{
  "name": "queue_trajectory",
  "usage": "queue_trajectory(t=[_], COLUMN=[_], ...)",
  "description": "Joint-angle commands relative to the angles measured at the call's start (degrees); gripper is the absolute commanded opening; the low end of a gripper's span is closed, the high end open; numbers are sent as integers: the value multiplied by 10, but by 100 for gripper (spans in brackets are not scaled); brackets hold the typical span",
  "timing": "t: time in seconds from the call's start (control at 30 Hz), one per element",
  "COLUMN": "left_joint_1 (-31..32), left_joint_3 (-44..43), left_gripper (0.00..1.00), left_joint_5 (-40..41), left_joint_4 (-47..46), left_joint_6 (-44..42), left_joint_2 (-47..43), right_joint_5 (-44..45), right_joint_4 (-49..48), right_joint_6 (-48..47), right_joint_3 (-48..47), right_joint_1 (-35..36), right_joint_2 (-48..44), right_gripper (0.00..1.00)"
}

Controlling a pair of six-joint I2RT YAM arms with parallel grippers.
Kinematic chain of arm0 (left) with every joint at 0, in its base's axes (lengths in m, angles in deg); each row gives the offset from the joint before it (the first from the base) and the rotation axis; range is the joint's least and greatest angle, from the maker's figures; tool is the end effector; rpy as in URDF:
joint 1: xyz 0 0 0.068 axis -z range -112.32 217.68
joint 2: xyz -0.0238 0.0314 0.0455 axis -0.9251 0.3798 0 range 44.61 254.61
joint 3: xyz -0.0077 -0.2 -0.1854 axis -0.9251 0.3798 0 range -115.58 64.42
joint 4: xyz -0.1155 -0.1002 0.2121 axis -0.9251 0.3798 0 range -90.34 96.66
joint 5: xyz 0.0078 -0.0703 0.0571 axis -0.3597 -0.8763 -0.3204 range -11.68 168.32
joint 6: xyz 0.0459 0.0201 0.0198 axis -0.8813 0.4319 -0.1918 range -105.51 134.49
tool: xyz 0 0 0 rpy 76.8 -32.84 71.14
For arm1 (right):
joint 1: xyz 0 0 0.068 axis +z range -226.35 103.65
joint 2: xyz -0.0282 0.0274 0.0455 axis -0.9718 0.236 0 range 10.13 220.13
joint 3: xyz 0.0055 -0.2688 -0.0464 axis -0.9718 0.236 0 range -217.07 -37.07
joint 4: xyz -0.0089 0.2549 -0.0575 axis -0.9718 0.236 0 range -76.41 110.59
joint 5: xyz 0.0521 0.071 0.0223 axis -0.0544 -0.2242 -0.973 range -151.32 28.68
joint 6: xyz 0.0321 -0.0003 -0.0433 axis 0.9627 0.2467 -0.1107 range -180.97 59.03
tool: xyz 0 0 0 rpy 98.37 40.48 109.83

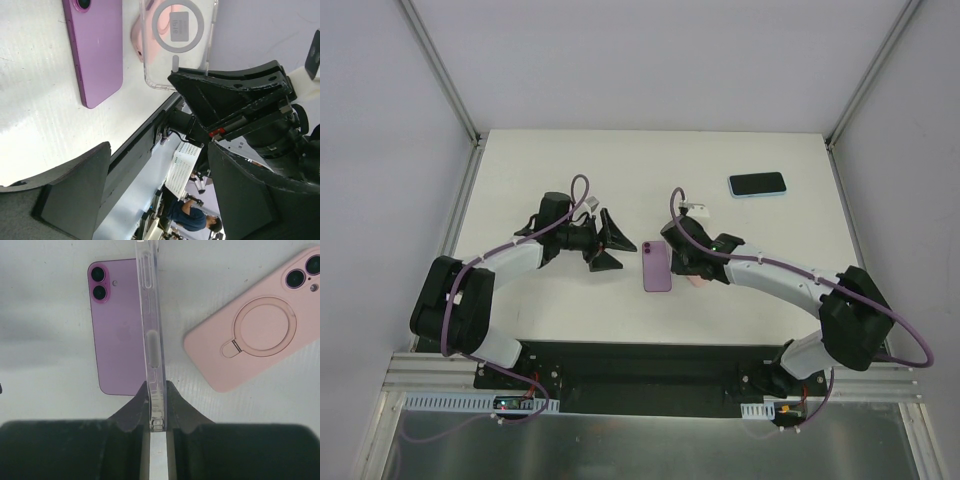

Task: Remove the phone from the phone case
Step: Place the phone at the center of the board, then place the phone case at the center of the board.

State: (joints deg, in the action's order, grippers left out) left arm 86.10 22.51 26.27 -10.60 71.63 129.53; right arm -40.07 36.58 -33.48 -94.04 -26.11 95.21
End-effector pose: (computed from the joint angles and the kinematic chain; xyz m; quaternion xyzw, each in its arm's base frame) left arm 0.2732 -0.1206 0.2013 -0.0632 0.8139 -0.5681 0.1043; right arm 0.2076 0.2293 0.2307 -0.1226 0.9206 0.0700 0.3640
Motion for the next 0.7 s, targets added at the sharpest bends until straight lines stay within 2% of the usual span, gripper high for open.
queue_trajectory(t=[0.0,0.23,0.43,0.53,0.57,0.63,0.67], left_joint_1=[1,-44,-73,-73,-73,-73,-73], left_joint_3=[-5,24,41,46,46,47,48], left_gripper=[76,76,77,78,78,78,78], left_joint_5=[13,13,10,11,10,9,10], left_joint_4=[28,66,99,114,118,123,128], left_joint_6=[-36,-55,-72,-71,-72,-73,-75], left_joint_2=[-16,-82,-142,-159,-164,-173,-176], right_joint_5=[-8,-160,-298,-317,-315,-301,-295], right_joint_4=[-17,-104,-131,-131,-124,-103,-99], right_joint_6=[-22,-38,-10,22,27,29,27], right_joint_3=[-19,-94,-256,-333,-344,-360,-356], right_joint_1=[-8,-87,-149,-173,-177,-188,-189], right_joint_2=[-8,60,209,283,304,310,301], right_gripper=[1,1,1,50,75,85,87])
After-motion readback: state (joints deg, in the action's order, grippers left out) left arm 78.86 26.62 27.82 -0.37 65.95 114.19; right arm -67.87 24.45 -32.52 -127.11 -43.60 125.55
